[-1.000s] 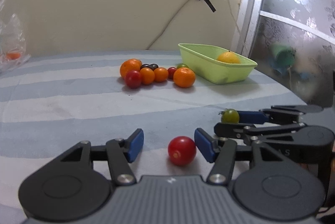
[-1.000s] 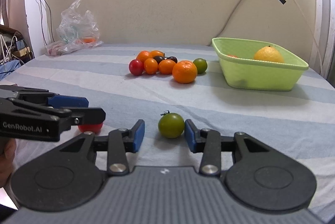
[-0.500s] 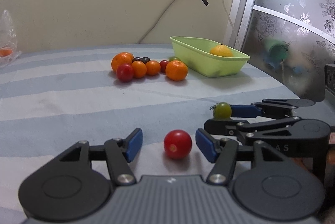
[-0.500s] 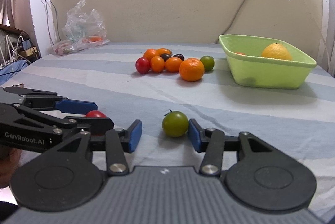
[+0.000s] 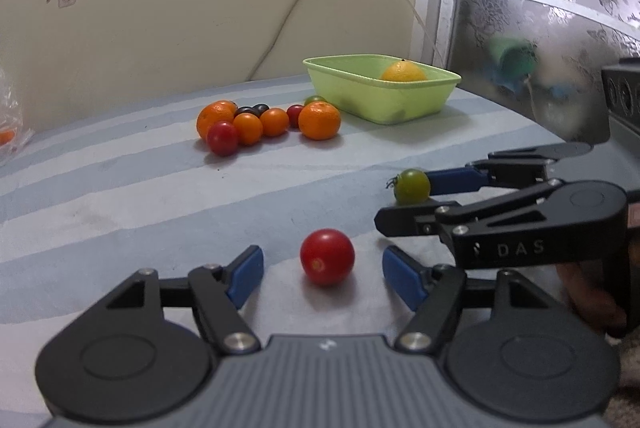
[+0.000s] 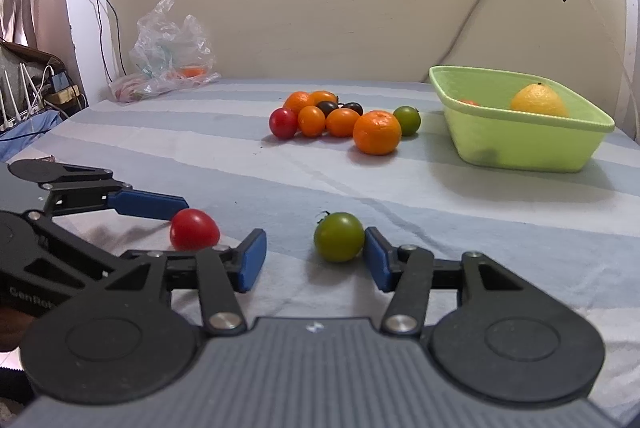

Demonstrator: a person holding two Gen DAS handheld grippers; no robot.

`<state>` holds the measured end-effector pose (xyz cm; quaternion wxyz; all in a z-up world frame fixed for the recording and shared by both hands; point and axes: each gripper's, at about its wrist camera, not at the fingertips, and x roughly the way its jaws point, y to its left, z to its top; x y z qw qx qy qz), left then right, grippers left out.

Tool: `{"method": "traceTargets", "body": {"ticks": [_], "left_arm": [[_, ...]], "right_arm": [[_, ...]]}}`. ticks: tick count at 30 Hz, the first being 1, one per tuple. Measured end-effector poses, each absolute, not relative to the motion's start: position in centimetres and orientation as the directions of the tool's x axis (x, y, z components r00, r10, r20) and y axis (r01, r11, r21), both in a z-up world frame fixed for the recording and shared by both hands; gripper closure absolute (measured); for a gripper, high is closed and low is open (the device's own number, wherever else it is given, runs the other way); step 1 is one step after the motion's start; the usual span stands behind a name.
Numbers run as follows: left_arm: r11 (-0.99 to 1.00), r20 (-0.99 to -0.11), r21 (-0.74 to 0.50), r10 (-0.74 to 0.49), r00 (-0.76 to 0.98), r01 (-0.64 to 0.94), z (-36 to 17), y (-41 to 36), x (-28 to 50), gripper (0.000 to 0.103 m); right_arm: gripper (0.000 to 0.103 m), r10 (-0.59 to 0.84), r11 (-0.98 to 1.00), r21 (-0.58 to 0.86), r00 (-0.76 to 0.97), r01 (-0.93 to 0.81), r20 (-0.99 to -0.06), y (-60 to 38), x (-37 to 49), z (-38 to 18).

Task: Organize fruits
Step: 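Grasp a red cherry tomato with the left gripper while the right gripper grasps a green tomato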

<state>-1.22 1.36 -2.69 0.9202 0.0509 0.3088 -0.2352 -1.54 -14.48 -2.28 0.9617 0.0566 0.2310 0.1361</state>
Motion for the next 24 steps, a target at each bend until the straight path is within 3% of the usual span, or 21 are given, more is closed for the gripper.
{"method": "traceTargets", "body": {"ticks": [5, 8, 14, 16, 18, 20, 24], "left_arm": [[0.881, -0.587, -0.031, -0.399, 0.704, 0.473, -2.7, 1.6, -1.6, 0.037], [0.882, -0.585, -0.026, -0.396, 0.708, 0.471, -2.8, 1.8, -1.6, 0.044], [0.883, -0.592, -0.021, -0.388, 0.706, 0.468, -2.6, 0.8, -0.6, 0.044], [0.892, -0.589, -0.01, -0.371, 0.718, 0.452, -2.7, 0.3, -0.2, 0.05], [0.9, -0.581, 0.004, -0.352, 0.733, 0.436, -2.8, 0.1, -0.2, 0.065], [0.908, -0.573, -0.003, -0.344, 0.744, 0.418, -2.9, 0.4, -0.3, 0.074], [0.911, -0.57, -0.034, -0.355, 0.741, 0.411, -2.8, 0.7, -0.2, 0.075]], "right_arm": [[0.047, 0.253, 0.967, 0.139, 0.863, -0.213, -0.437, -14.2, -1.6, -2.3], [0.047, 0.21, 0.977, 0.114, 0.876, -0.178, -0.435, -14.0, -1.9, -2.3], [0.047, 0.181, 0.982, 0.126, 0.881, -0.139, -0.437, -14.5, -1.8, -2.3], [0.047, 0.178, 0.981, 0.144, 0.878, -0.126, -0.445, -14.8, -1.4, -2.3], [0.047, 0.173, 0.981, 0.156, 0.878, -0.114, -0.446, -14.9, -1.2, -2.3], [0.052, 0.158, 0.984, 0.142, 0.879, -0.104, -0.449, -14.7, -1.1, -2.3], [0.074, 0.133, 0.988, 0.131, 0.886, -0.083, -0.445, -14.8, -1.3, -2.4]]}}
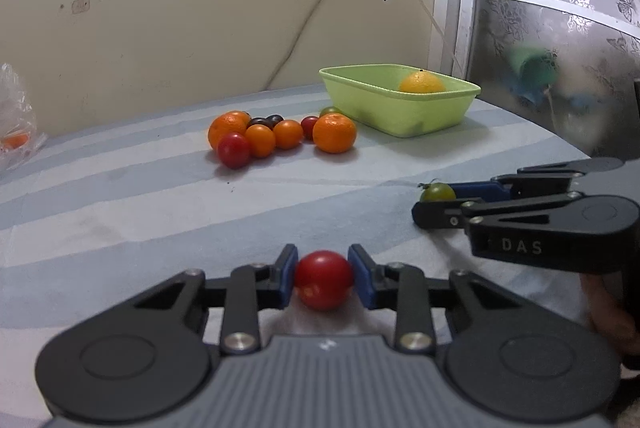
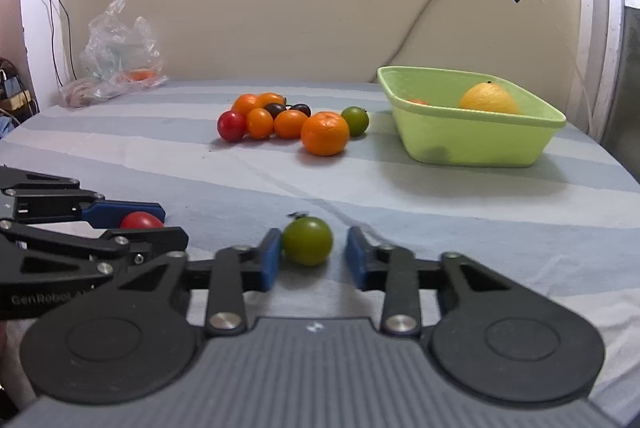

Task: Organize fruits
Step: 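Grasp a red cherry tomato with the left gripper while the right gripper grasps a green tomato, then carry both tomatoes into the green basin while both grippers open to release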

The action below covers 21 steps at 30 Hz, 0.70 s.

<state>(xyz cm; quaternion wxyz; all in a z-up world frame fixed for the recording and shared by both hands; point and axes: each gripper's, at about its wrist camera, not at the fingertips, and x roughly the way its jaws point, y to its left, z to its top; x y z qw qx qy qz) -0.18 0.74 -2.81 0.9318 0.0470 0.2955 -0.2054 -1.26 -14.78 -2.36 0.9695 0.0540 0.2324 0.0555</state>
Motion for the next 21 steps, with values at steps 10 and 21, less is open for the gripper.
{"method": "traceTargets", "body": {"ticks": [10, 21], "left_arm": [[0.928, -0.567, -0.067, -0.337, 0.751, 0.366, -2.7, 0.5, 0.1, 0.075], [0.897, -0.535, -0.228, -0.441, 0.721, 0.379, -1.4, 1.7, 2.2, 0.075]], "right_arm": [[0.074, 0.222, 0.962, 0.244, 0.879, -0.125, -0.423, -16.7, -1.4, -2.4], [0.074, 0.259, 0.954, 0.24, 0.894, -0.178, -0.366, -17.0, -2.3, -1.9]]}}
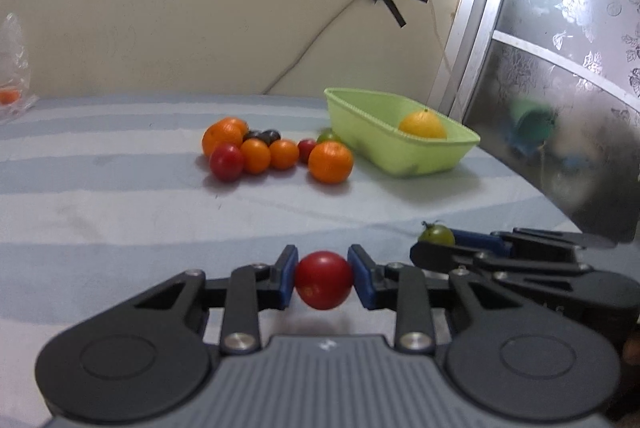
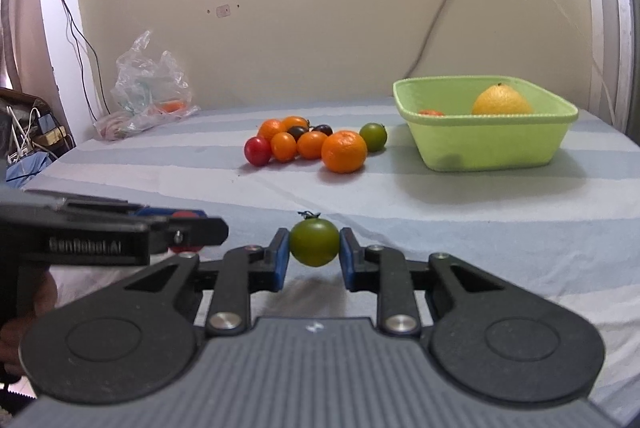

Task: Organize fruits
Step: 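Carry both tomatoes into the green basin while both grippers open to release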

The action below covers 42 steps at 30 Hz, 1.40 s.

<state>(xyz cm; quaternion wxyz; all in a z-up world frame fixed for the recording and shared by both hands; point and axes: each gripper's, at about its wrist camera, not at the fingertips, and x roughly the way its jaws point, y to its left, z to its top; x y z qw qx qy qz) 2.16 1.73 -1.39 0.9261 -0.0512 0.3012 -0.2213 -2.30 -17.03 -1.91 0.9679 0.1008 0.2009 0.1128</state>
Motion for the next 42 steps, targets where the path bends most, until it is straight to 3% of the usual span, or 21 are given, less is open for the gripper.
{"method": "traceTargets", "body": {"ticks": [6, 14, 24, 26, 29, 33, 37, 39, 42], "left_arm": [[0.878, -0.526, -0.214, -0.474, 0.706, 0.429, 0.4, 0.0, 5.0, 0.075], [0.824, -0.479, -0.213, -0.557, 0.679, 0.525, 4.1, -5.2, 14.7, 0.074], [0.777, -0.573, -0.243, -0.598, 0.56, 0.58, 1.9, -12.4, 24.5, 0.073], [0.781, -0.587, -0.242, -0.591, 0.554, 0.576, 1.4, -12.9, 24.9, 0.071], [0.788, -0.59, -0.241, -0.583, 0.559, 0.567, 1.0, -13.3, 24.9, 0.057], [0.784, -0.559, -0.278, -0.602, 0.57, 0.555, 2.0, -12.1, 23.6, 0.057], [0.786, -0.452, -0.319, -0.617, 0.644, 0.53, 4.6, -6.8, 20.0, 0.057], [0.808, -0.412, -0.326, -0.588, 0.696, 0.49, 5.3, -2.7, 17.9, 0.055], [0.865, -0.426, -0.319, -0.496, 0.756, 0.388, 5.0, 2.9, 15.5, 0.055]], "right_arm": [[0.074, 0.24, 0.957, 0.238, 0.912, -0.165, -0.332, -18.5, -1.1, -0.9], [0.074, 0.086, 0.992, 0.112, 0.968, -0.06, -0.237, -21.4, 3.3, 2.0], [0.073, -0.016, 0.998, 0.056, 0.946, 0.036, -0.323, -23.1, 8.8, 0.2], [0.07, -0.016, 0.997, 0.068, 0.952, 0.038, -0.307, -23.3, 8.8, 0.2], [0.054, -0.006, 0.997, 0.071, 0.96, 0.027, -0.28, -22.9, 8.5, 0.1], [0.053, -0.021, 0.995, 0.091, 0.974, 0.043, -0.227, -23.1, 7.5, 0.4], [0.054, -0.025, 0.989, 0.136, 0.981, 0.052, -0.194, -23.4, 6.3, 0.9], [0.054, -0.007, 0.986, 0.162, 0.985, 0.036, -0.173, -23.1, 5.3, 1.4], [0.054, 0.049, 0.986, 0.162, 0.987, -0.024, -0.15, -21.6, 3.8, 2.3]]}}
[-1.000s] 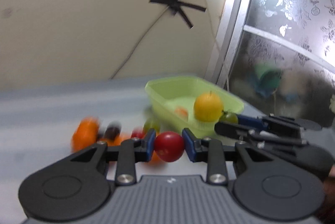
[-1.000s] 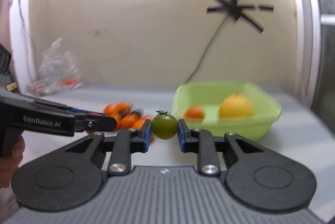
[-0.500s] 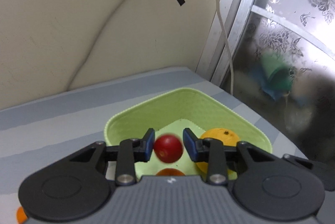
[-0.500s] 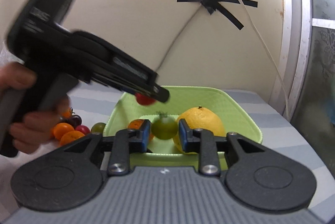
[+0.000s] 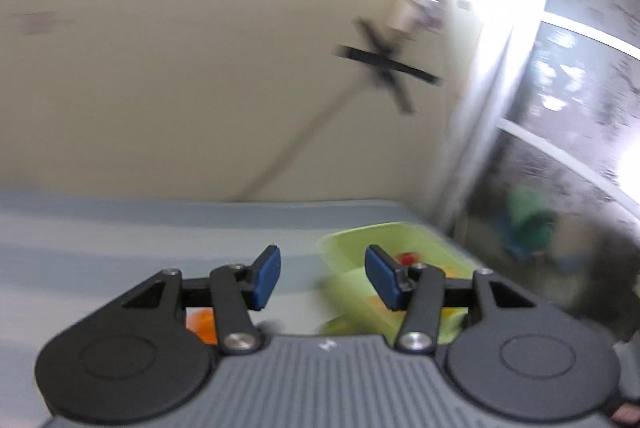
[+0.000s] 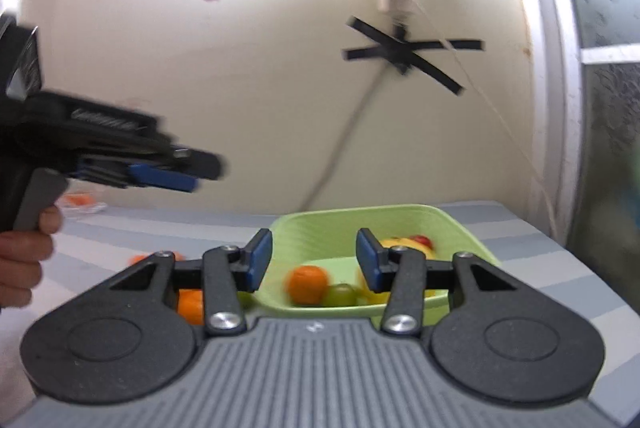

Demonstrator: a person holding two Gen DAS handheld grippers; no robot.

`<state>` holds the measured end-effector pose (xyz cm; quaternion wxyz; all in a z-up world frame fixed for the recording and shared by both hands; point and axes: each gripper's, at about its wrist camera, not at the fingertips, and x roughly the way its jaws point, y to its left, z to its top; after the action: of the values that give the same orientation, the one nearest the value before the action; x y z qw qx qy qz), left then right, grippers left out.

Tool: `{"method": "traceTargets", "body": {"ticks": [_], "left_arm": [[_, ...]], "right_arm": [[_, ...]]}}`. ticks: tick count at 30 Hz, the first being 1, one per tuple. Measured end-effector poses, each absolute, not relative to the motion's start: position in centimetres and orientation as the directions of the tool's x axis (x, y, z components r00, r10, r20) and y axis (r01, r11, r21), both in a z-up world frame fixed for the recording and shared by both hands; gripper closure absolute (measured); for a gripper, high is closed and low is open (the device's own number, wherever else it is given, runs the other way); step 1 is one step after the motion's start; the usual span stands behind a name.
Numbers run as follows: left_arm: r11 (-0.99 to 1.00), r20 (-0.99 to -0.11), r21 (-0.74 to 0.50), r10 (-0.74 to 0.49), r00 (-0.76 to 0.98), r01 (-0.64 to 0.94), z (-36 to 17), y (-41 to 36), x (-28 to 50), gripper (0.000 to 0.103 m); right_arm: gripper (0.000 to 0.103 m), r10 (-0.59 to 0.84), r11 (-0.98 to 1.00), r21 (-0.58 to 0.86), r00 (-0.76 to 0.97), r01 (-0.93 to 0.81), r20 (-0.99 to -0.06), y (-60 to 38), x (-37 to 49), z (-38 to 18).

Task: Organize fruits
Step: 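Carry both tomatoes into the green basin while both grippers open to release, then grasp a red cherry tomato with the left gripper while the right gripper grasps a mandarin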

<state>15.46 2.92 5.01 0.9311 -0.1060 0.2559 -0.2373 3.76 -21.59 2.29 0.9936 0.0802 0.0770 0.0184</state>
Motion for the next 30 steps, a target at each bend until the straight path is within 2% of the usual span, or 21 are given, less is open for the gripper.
{"method": "traceTargets", "body": {"ticks": [3, 6, 12, 15, 22, 30], "left_arm": [[0.914, -0.477, -0.296, -0.393, 0.786, 0.277, 3.6, 6.7, 13.6, 0.055], [0.921, -0.521, -0.321, -0.366, 0.771, 0.22, 1.8, 9.2, 12.2, 0.055], [0.881, -0.547, -0.397, -0.451, 0.705, 0.256, -0.7, 9.0, 12.3, 0.055], [0.86, -0.543, -0.42, -0.495, 0.679, 0.291, -1.2, 7.8, 13.5, 0.047], [0.834, -0.54, -0.458, -0.535, 0.65, 0.306, -2.3, 6.6, 15.0, 0.047], [0.84, -0.539, -0.461, -0.522, 0.661, 0.287, -3.0, 6.8, 15.1, 0.058]], "right_arm": [[0.054, 0.123, 0.986, 0.13, 0.979, -0.102, -0.164, -19.1, 3.1, 2.5], [0.056, 0.189, 0.98, 0.105, 0.959, -0.17, -0.209, -16.3, 3.5, 2.1], [0.06, 0.217, 0.973, 0.003, 0.918, -0.229, -0.331, -11.9, 6.4, 1.4], [0.063, 0.21, 0.96, -0.097, 0.908, -0.261, -0.361, -10.1, 7.8, 1.3], [0.063, 0.219, 0.894, -0.281, 0.888, -0.349, -0.405, -8.1, 10.9, 0.6], [0.063, 0.195, 0.809, -0.464, 0.909, -0.361, -0.367, -6.6, 12.0, -0.5]]}}
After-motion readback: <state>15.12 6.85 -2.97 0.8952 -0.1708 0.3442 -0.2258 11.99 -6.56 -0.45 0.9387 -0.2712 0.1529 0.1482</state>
